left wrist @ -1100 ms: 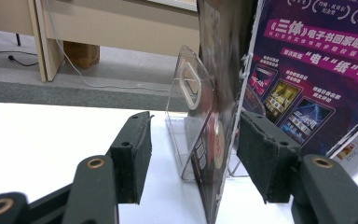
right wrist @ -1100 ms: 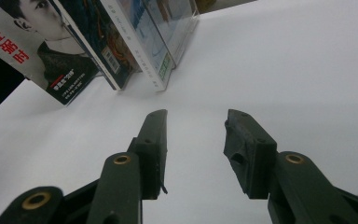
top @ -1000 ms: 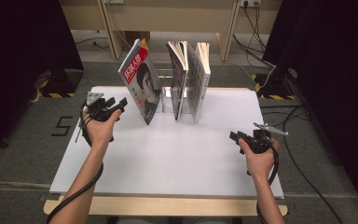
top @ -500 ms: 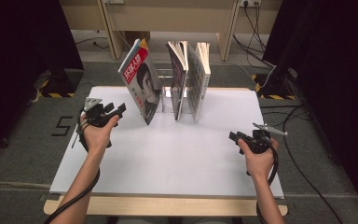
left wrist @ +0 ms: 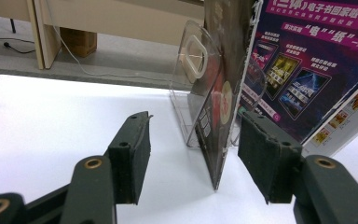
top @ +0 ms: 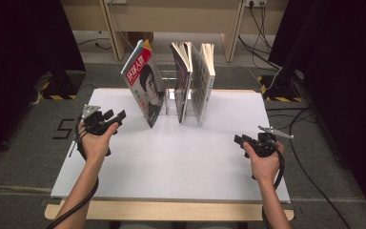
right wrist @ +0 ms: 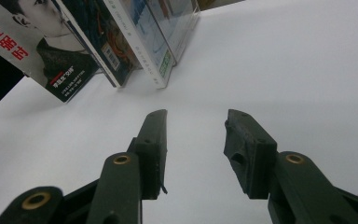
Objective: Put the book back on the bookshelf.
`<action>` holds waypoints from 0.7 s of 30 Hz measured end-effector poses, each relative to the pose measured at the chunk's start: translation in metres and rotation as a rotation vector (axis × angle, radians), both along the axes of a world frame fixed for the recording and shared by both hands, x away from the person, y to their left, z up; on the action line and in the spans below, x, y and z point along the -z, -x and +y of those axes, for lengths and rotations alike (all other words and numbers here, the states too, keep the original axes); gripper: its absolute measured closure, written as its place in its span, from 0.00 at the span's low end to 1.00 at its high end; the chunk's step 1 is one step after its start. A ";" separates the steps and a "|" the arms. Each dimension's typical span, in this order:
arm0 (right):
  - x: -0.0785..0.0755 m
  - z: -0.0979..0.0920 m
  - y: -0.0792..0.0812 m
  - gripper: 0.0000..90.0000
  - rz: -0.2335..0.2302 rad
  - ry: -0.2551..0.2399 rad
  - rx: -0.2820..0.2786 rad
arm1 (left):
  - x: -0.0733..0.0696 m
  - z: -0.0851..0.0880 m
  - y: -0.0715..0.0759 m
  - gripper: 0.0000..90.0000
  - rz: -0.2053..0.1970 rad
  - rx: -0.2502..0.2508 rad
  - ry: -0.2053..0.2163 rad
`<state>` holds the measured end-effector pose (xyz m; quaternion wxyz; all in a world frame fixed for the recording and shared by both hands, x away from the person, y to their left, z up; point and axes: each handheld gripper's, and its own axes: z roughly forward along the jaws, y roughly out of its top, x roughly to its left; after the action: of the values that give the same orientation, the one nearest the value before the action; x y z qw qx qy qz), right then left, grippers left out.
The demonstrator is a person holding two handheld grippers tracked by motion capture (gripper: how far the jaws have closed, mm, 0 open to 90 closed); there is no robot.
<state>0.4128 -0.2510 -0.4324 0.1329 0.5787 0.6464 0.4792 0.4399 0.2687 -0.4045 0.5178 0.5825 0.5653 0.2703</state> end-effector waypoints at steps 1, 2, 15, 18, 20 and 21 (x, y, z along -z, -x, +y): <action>0.000 0.000 0.000 0.66 -0.002 0.003 -0.002 | 0.000 0.001 0.001 0.48 0.000 0.000 0.000; 0.000 0.000 0.000 0.66 -0.007 0.004 -0.004 | 0.001 0.002 0.002 0.48 0.001 -0.001 0.000; 0.000 0.001 0.000 0.66 -0.006 0.006 -0.006 | 0.010 0.013 0.015 0.47 0.020 -0.002 0.004; 0.000 0.001 0.000 0.66 -0.005 0.007 -0.006 | 0.014 0.015 0.018 0.47 0.025 -0.005 0.003; 0.000 0.001 0.000 0.66 -0.003 0.007 -0.006 | 0.016 0.016 0.020 0.47 0.029 -0.008 0.004; 0.001 0.001 0.000 0.66 -0.002 0.005 -0.005 | 0.017 0.017 0.021 0.47 0.031 -0.007 0.002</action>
<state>0.4127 -0.2497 -0.4330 0.1340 0.5763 0.6489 0.4784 0.4190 0.2854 -0.4214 0.5087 0.5839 0.5756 0.2625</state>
